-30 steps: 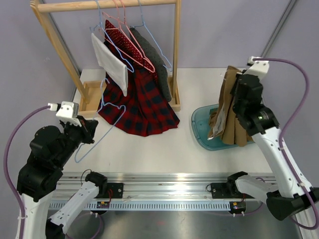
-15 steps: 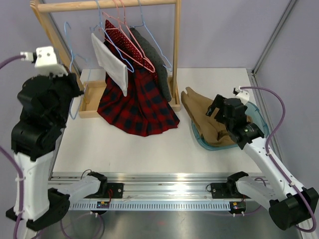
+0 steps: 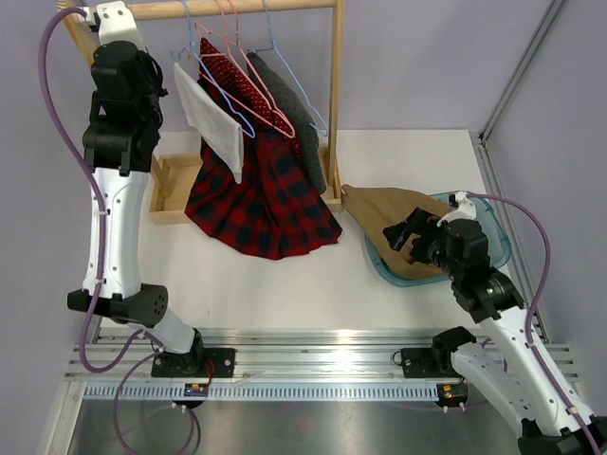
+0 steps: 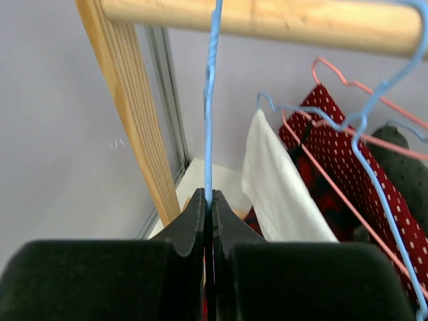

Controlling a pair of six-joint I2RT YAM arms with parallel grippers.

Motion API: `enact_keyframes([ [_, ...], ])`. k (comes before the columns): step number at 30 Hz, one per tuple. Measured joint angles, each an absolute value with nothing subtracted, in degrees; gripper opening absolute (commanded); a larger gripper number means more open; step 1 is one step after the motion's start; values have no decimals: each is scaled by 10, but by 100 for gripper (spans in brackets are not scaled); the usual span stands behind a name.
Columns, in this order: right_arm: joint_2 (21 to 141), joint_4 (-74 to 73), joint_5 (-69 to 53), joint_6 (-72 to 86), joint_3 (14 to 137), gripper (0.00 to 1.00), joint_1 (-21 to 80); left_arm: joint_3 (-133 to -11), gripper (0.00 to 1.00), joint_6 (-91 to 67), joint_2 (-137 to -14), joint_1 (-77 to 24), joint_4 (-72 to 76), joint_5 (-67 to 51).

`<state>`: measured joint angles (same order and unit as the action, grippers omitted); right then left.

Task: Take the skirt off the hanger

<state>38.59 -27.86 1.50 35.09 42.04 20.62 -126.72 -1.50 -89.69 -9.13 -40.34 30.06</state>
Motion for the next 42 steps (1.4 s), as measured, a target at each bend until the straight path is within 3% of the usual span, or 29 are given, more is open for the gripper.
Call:
enact_keyframes([
  [14,369,-304,-31,337,420,99,206,-1280,0,-52,-957,-19,-360,189],
  [28,362,-331,-40,332,423,99,206,-1077,2,-85,-882,35,-305,144],
  [31,361,-331,-40,331,428,100,206,-1065,12,-85,-849,35,-304,140],
  [32,361,-332,-41,331,429,100,206,-1063,31,-85,-839,35,-303,139],
  [36,360,-336,-41,330,431,99,206,-1062,65,-89,-809,35,-303,138],
  [39,358,-342,-41,328,435,100,206,-1062,73,-91,-788,35,-303,133],
  [42,356,-346,-41,328,435,99,206,-1062,73,-93,-771,34,-303,115],
])
